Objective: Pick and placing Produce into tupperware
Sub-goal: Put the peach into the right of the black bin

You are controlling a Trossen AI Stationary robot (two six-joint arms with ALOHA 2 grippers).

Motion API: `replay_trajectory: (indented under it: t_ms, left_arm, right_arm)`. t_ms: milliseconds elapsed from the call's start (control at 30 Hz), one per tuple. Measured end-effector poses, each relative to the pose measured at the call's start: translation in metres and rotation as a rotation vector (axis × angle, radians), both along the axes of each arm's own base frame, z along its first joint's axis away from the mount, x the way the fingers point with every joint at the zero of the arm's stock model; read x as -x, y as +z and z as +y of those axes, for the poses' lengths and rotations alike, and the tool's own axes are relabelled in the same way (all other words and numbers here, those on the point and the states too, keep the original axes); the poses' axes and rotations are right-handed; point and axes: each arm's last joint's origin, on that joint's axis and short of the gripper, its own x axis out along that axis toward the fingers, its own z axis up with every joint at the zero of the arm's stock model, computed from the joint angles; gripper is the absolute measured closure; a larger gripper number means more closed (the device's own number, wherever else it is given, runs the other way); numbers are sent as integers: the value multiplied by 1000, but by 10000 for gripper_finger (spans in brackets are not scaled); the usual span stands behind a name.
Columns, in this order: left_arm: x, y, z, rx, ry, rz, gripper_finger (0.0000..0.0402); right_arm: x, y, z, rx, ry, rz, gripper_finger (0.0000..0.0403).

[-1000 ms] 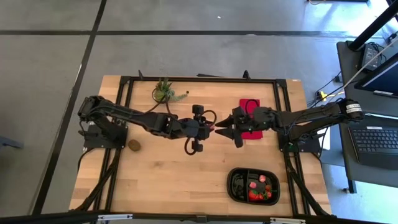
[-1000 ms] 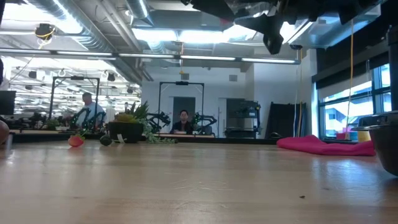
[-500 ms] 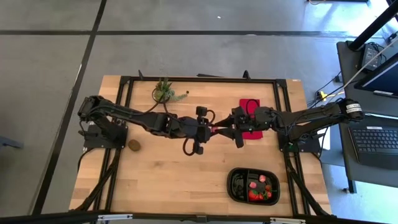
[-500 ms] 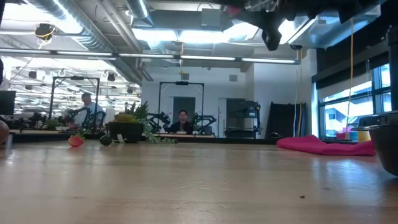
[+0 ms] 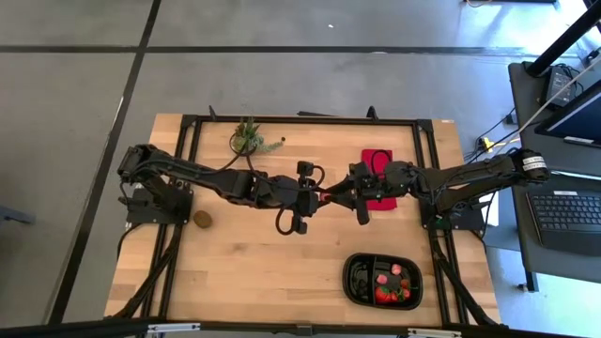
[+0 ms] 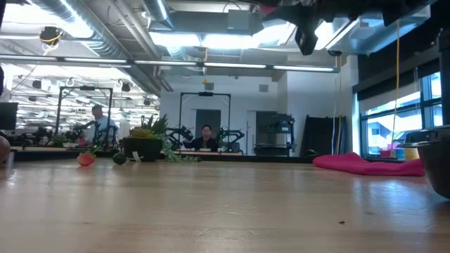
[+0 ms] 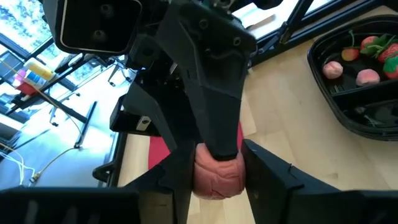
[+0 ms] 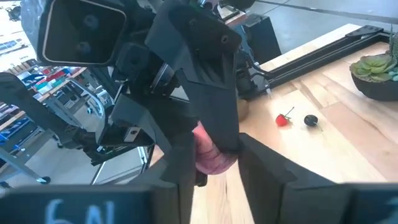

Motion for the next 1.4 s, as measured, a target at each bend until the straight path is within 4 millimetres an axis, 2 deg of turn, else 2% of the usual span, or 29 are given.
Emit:
replay_trajectory:
  t_ms: [200,533,800,933,1067,1200,1400]
  left_arm:
    - [0,0,0,2,0,-2,265]
    - [1,-2,0,1,-4,17,249]
    - [2,-3,-8,-79,-87,52,169]
    - [5,-5,-11,-92,-27,69,139]
    - [14,-7,-11,-35,41,134,131]
    - [25,-20,-7,69,82,280,135]
    - [31,-38,-4,127,134,342,138]
  right_arm:
    - [0,0,0,18,2,2,323]
    - [0,-1,0,17,1,14,326]
    - [1,-6,0,-1,-1,63,327]
    - [3,-14,1,-34,29,158,327]
    - [9,-30,3,-144,101,351,327]
    - [17,-39,18,-273,233,499,327]
    - [26,-39,50,-411,451,609,327]
